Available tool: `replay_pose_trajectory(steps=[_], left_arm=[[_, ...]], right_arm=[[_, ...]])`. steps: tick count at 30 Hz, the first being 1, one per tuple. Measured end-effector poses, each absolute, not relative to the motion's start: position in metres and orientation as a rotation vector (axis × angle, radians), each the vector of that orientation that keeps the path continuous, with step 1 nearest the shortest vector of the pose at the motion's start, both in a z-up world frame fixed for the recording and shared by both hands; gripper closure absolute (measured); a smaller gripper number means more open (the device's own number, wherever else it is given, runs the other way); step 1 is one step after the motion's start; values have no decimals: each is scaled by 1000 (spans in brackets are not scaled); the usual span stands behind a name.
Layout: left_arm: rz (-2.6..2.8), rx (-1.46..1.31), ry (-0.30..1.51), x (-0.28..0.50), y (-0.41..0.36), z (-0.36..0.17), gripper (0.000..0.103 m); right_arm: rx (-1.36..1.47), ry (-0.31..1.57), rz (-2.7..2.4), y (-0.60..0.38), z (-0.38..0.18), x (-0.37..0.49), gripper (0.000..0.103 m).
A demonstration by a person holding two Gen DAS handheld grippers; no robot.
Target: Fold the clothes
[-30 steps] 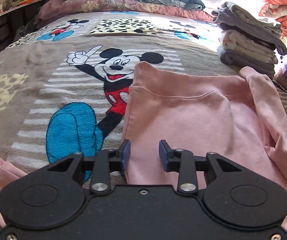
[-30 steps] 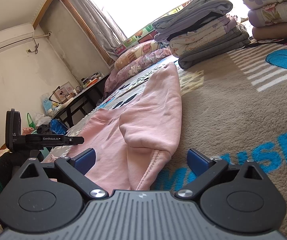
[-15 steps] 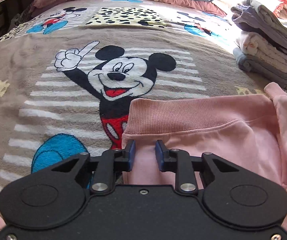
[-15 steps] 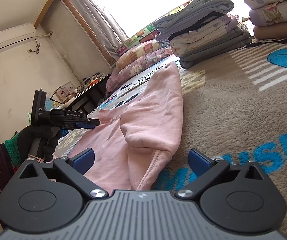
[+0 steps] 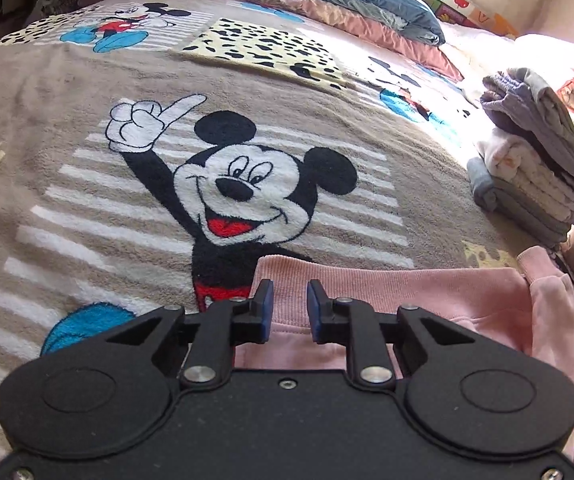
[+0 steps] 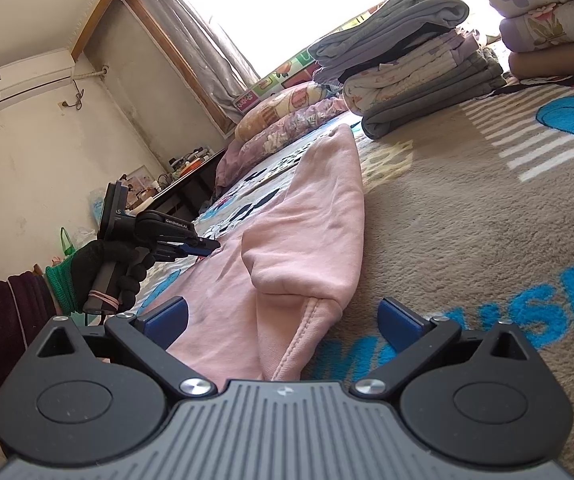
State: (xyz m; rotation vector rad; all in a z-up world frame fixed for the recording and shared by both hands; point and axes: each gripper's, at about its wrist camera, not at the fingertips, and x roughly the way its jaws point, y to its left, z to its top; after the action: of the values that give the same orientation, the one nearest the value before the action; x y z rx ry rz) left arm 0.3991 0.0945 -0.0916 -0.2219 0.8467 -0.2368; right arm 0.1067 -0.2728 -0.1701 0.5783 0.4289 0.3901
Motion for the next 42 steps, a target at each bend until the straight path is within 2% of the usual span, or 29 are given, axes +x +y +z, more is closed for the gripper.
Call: replay_pose_trajectory(steps=[8, 18, 20, 22, 31, 32, 34, 36, 37, 42], left_arm=[[-236, -237, 774, 293, 111, -62, 84], [-267, -42, 710, 142, 70, -71, 84], [-299, -3, 718, 129, 54, -82, 81], [-246, 84, 836, 121, 38, -110, 81], [-249, 33, 604, 74, 24, -114, 79], [-259, 38, 589, 72, 19, -116, 76], [-242, 135, 680, 71, 1, -136, 71], [-233, 150, 631, 56, -3, -133, 69], [-238, 149, 626, 52, -2, -128, 65], [-116, -24, 557, 58, 36, -102, 66]], right_arm=[[587, 424, 397, -274, -170, 105, 2], [601, 423, 399, -275, -168, 104, 2], [602, 427, 398, -275, -168, 104, 2], [603, 430, 395, -275, -167, 104, 2], [630, 422, 341, -280, -163, 89, 2], [628, 422, 333, -279, -163, 87, 2], [625, 424, 316, -278, -162, 82, 2], [628, 434, 303, -277, -161, 75, 2], [628, 439, 300, -277, -160, 71, 2], [581, 449, 295, -266, -144, 55, 2]])
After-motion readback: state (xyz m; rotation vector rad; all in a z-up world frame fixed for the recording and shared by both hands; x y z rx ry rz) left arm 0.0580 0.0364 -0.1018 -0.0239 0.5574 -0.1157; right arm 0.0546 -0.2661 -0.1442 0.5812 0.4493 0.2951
